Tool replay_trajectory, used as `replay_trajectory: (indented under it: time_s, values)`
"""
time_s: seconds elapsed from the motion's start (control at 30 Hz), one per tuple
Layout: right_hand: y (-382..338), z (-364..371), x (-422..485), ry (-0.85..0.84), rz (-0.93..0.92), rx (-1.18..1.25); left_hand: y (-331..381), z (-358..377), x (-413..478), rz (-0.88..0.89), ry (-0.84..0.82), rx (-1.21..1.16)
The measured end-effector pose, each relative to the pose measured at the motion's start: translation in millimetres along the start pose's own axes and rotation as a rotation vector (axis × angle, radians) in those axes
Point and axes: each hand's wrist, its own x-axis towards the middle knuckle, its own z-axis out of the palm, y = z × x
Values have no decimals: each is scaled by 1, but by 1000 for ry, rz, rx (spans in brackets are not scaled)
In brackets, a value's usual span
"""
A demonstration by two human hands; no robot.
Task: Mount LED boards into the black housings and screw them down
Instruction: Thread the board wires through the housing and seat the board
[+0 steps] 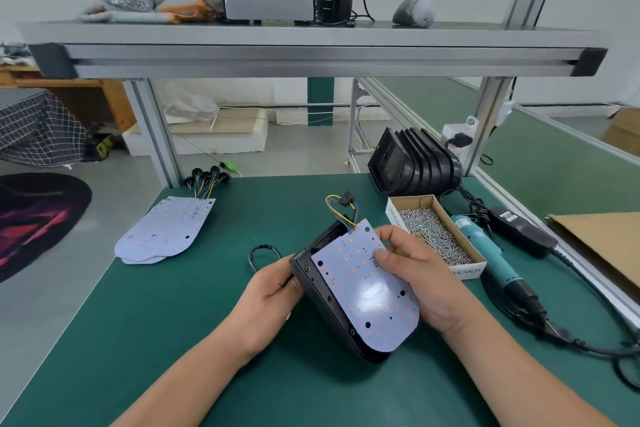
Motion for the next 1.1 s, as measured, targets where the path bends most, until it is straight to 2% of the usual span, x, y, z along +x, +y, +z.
replay_trajectory:
  time_s: [0.27,0.4,0.5,0.67,0.93,1.1]
  values:
    - [-21,-22,-2,41,-66,-18,6,-2,-2,-72,37,-4]
    - [-25,-30,-1,27,-36,-380,4,-6,-3,-106,85,57]
    - [-27,-19,4,114,-88,-418,-1,-7,-2,-109,121,84]
    - [-27,11,12,254,-278,-408,-2,-3,0,-104,149,90]
    - [-33,84,26,320,-455,-1048,1,-1,2,-101,169,126]
    - [-30,102,32,286,-608,-1178,0,1,5,-103,237,71]
